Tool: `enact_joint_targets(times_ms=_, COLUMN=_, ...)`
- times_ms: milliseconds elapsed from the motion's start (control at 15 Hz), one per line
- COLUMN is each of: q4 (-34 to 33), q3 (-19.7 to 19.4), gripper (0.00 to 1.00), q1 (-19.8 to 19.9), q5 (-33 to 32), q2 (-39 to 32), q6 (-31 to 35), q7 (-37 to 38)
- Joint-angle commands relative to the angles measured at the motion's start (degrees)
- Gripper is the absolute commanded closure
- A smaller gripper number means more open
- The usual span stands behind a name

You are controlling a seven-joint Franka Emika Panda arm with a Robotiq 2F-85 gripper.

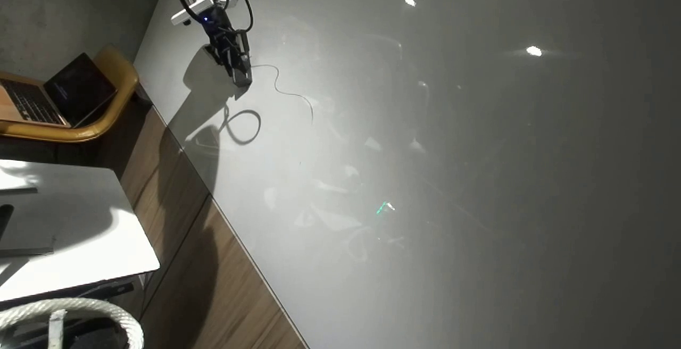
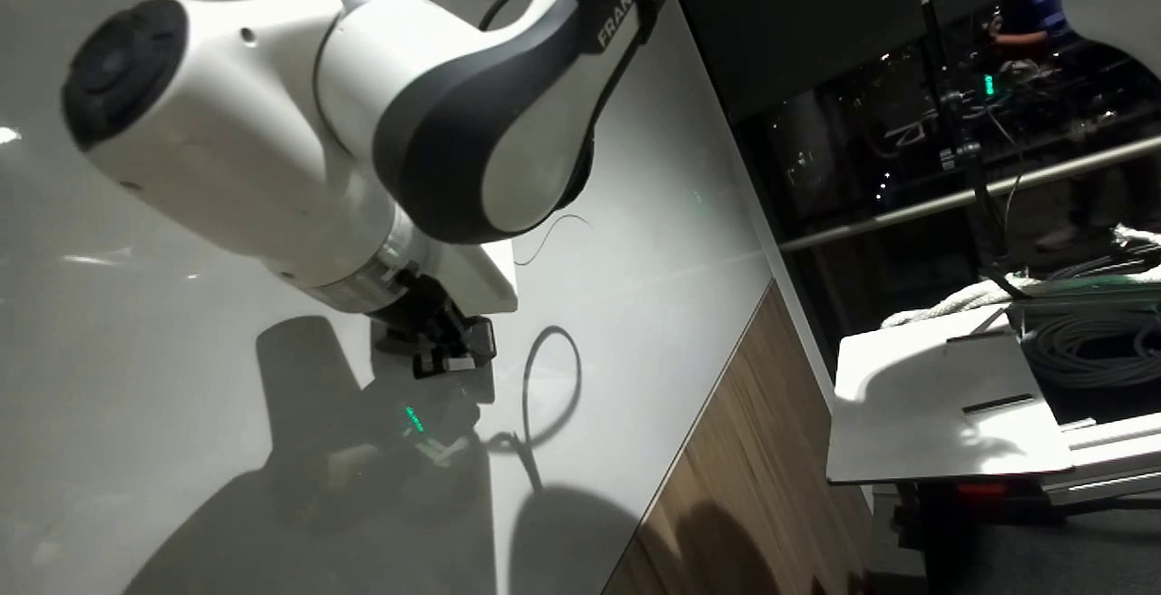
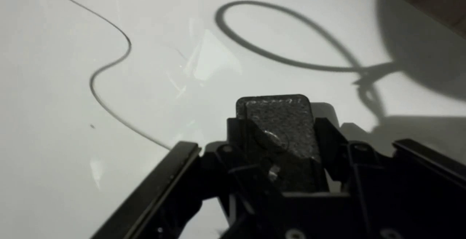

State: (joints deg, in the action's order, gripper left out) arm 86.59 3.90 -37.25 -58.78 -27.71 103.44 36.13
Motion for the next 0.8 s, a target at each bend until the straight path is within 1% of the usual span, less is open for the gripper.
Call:
enact_joint_targets(times_ms=0, q4=9.3, q3=0.6, gripper=0.72, q1=5.8, q5=-3.1, q2=9.6, q6=3.8, q7=7.9)
enact_joint_targets(times_ms=200, q4=10.5, q3=2.7, gripper=0.72, q1=10.3, q5=-2.3, q2=13.3, q6=4.9, q7=10.1)
enact_joint_targets(times_ms=333, q4=11.6, q3=3.6, gripper=0.72, q1=13.5, q5=-1.6, q2=15.5, q6=6.2, q7=10.0)
enact_joint_targets(times_ms=733, q4=15.6, q3=3.5, gripper=0.72, q1=20.4, q5=1.0, q2=19.6, q6=10.1, q7=9.0)
